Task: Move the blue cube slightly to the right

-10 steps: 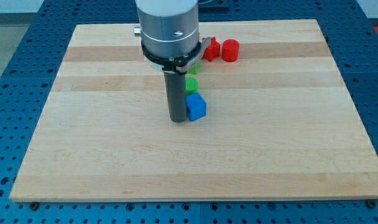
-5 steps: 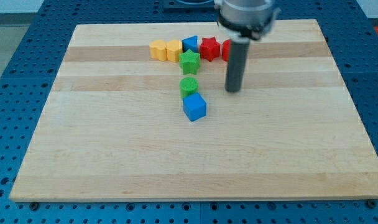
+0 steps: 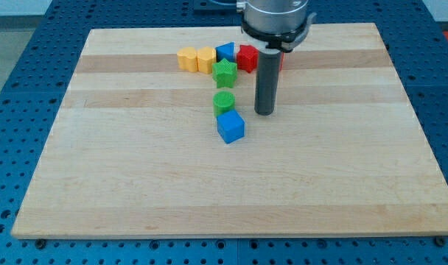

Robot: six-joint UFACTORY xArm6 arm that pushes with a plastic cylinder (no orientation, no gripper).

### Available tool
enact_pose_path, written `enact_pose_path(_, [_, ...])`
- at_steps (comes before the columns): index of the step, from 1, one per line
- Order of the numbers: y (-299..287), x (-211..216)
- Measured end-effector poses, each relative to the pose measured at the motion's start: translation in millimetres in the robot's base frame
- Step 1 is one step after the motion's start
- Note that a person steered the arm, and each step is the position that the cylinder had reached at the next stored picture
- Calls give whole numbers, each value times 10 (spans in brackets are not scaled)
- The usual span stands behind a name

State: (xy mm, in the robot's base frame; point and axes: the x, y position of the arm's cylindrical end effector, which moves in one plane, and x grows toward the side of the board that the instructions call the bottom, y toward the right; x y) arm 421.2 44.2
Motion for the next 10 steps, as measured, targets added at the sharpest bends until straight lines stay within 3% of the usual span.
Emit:
enact_pose_path(2, [-235,142])
enact_pose_path(10, [-280,253])
